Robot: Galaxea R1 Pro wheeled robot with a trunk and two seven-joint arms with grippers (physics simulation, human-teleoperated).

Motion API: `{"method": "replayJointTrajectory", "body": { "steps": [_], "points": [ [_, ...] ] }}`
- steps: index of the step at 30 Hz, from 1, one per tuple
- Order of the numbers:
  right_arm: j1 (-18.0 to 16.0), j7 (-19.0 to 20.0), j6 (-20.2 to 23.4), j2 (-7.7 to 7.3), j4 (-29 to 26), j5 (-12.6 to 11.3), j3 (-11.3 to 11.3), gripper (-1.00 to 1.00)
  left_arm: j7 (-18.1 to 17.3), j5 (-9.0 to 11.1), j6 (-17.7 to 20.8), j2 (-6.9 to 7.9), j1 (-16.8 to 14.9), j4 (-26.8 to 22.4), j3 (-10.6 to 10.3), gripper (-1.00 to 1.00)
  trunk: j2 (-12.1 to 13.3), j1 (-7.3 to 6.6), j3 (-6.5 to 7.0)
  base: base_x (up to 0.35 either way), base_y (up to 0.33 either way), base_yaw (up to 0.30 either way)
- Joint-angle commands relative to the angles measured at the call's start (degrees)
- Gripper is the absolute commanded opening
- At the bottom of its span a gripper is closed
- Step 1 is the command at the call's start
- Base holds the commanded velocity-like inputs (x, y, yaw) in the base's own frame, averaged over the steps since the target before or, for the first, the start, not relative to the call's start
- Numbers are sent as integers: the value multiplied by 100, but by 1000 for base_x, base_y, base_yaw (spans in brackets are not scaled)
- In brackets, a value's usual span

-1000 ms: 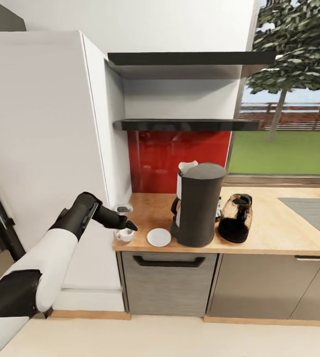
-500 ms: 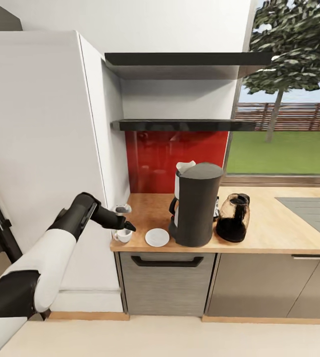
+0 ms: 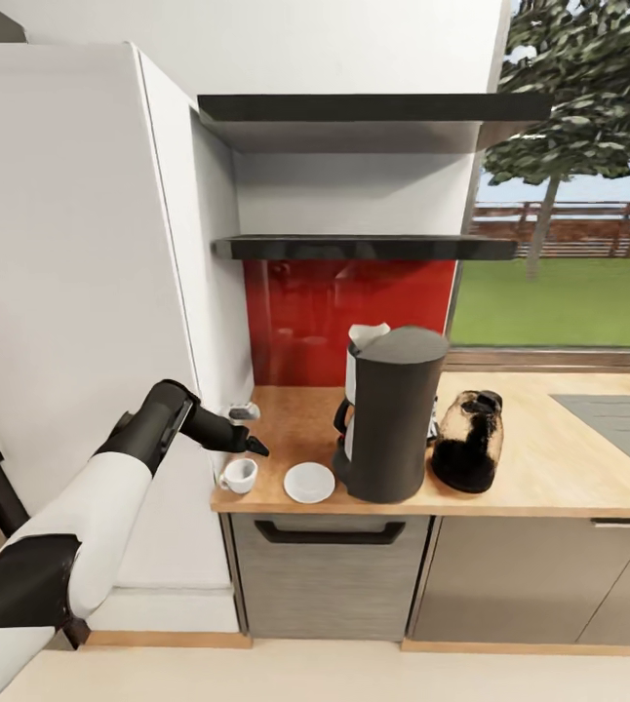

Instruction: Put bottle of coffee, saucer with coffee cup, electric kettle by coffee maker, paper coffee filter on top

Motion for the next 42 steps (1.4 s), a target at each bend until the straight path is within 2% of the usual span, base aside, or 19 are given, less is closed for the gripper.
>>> {"method": "replayJointTrajectory", "body": {
  "steps": [1, 11, 23, 26, 32, 36, 42],
  "points": [
    [-1, 10, 8, 1, -4, 40, -47, 100, -53, -61, 30, -3, -2, -5, 23, 100, -7, 4, -6, 96, 0, 0],
    [-1, 10, 8, 0, -4, 40, -47, 100, -49, -66, 28, 18, 5, 42, 22, 100, -7, 4, -6, 66, 0, -4],
    [-3, 8, 8, -7, -4, 46, -47, 100, -31, -104, 23, 69, 8, 69, 29, 100, -7, 4, -6, 100, 0, -97],
    [-2, 5, 8, -7, -4, 47, -47, 100, -25, -210, 20, 97, 10, 73, 30, 100, -7, 4, -6, 3, 0, -3],
    [-1, 2, 8, -7, -4, 49, -44, 100, 0, -625, 11, 104, 274, 28, 36, 100, -7, 4, -6, 0, 0, 0],
    [-2, 1, 8, -7, -4, 47, -40, 100, 68, -854, 11, 103, 334, 12, 39, 100, -7, 4, -6, 0, 0, 0],
    [-4, 1, 8, -7, -4, 49, -38, 100, 146, -937, 11, 41, 350, 1, 60, 100, -7, 4, -6, 14, 0, 0]
  ]
}}
